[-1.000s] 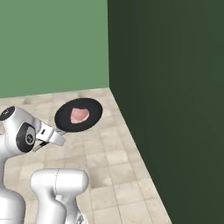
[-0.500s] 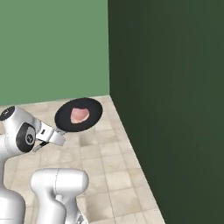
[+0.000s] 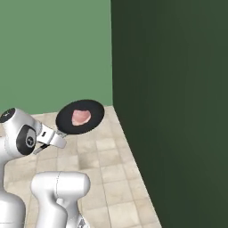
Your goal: Pick up the pan with the steak in it and place it on the dining table. Then place the steak on the plate.
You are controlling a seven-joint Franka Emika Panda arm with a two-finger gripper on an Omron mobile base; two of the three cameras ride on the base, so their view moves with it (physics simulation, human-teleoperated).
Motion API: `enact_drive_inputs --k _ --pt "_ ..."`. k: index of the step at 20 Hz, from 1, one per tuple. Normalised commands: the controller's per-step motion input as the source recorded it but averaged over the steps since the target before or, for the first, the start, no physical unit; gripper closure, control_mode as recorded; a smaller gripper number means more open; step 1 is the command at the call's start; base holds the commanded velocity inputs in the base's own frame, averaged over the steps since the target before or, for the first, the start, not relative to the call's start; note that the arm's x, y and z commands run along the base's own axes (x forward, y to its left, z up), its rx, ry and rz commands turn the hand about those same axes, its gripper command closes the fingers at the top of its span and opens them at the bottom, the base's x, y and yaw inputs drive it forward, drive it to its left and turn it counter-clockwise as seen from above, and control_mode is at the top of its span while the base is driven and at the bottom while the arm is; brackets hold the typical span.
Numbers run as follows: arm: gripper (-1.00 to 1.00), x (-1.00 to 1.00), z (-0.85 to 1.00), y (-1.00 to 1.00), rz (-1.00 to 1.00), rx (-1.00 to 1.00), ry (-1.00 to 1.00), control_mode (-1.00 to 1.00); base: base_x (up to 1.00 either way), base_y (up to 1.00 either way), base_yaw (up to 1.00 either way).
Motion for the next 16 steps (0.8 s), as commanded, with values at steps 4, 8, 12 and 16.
enact_drive_inputs --k 4,8,12,16 --pt "1.0 0.0 0.0 0.0 0.0 0.0 0.0 1.0 0.45 0.0 0.35" --pt "1.0 0.0 0.0 0.0 0.0 0.0 0.0 1.0 0.02 0.03 0.45" --pt "1.0 0.0 0.0 0.0 0.0 0.0 0.0 1.0 0.0 0.04 0.47" --pt "1.0 0.0 0.0 0.0 0.0 0.0 0.0 1.0 0.0 0.03 0.48"
